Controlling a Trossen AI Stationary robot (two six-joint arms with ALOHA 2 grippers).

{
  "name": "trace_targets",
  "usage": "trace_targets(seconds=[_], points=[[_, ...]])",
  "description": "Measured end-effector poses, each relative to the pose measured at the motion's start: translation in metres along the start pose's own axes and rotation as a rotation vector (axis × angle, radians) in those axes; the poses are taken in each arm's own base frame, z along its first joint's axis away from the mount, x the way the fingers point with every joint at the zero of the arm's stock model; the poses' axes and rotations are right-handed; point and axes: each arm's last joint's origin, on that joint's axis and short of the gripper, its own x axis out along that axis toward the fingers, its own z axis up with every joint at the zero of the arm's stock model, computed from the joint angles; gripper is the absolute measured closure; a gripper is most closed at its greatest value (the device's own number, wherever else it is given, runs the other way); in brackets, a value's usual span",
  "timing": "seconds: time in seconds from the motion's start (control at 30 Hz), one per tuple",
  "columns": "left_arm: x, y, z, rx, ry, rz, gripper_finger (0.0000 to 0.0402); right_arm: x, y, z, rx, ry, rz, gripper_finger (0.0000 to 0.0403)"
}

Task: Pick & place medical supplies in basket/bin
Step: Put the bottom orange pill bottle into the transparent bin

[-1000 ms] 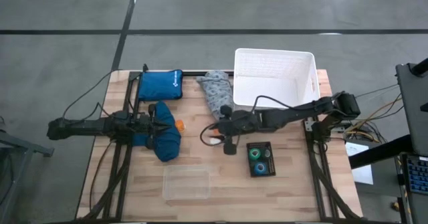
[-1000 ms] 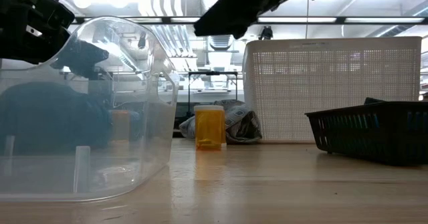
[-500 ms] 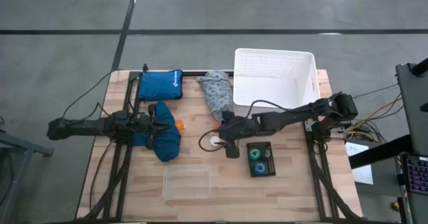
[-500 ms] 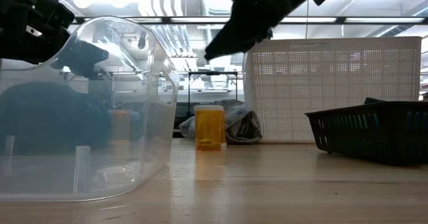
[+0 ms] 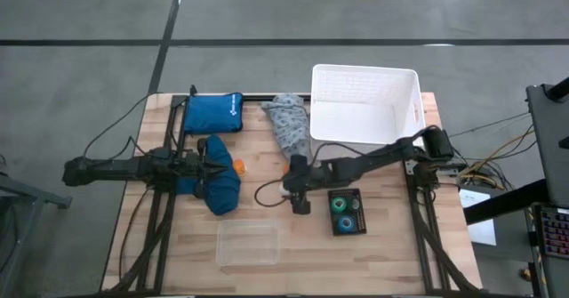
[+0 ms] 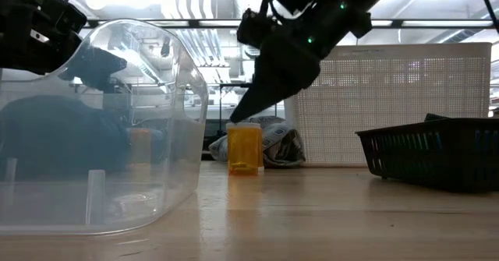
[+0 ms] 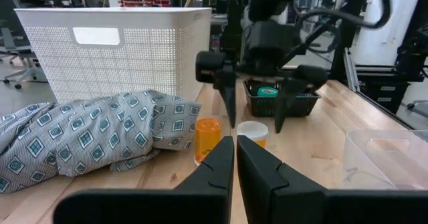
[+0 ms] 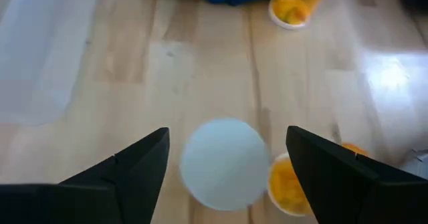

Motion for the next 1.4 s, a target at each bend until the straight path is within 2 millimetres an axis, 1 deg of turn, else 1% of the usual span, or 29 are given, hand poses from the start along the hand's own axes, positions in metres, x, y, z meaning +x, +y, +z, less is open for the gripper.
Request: trace_targets(seconds=[0.3, 0.73, 0.9, 1.4], points=[[0.0, 0.0, 0.0, -0.001, 0.0, 0.0, 0.0376, 0.0, -0.001, -0.001, 0.005, 0.006, -0.004, 0.0116], [0.0, 0.0, 0.0, -0.003, 0.0, 0.0, 0.0376, 0.002, -0.001, -0.012, 0.028, 0.051, 0.004, 0.0116], [0.0, 0.0, 0.0, -0.003, 0.0, 0.0, 0.0376, 0.002, 0.0, -0.014, 0.027, 0.058, 0.005, 0.0129], [0.0, 0.0, 0.0, 0.001, -0.001, 0.0, 0.0376, 0.002, 0.0, -0.013, 0.028, 0.047, 0.007, 0.0176]])
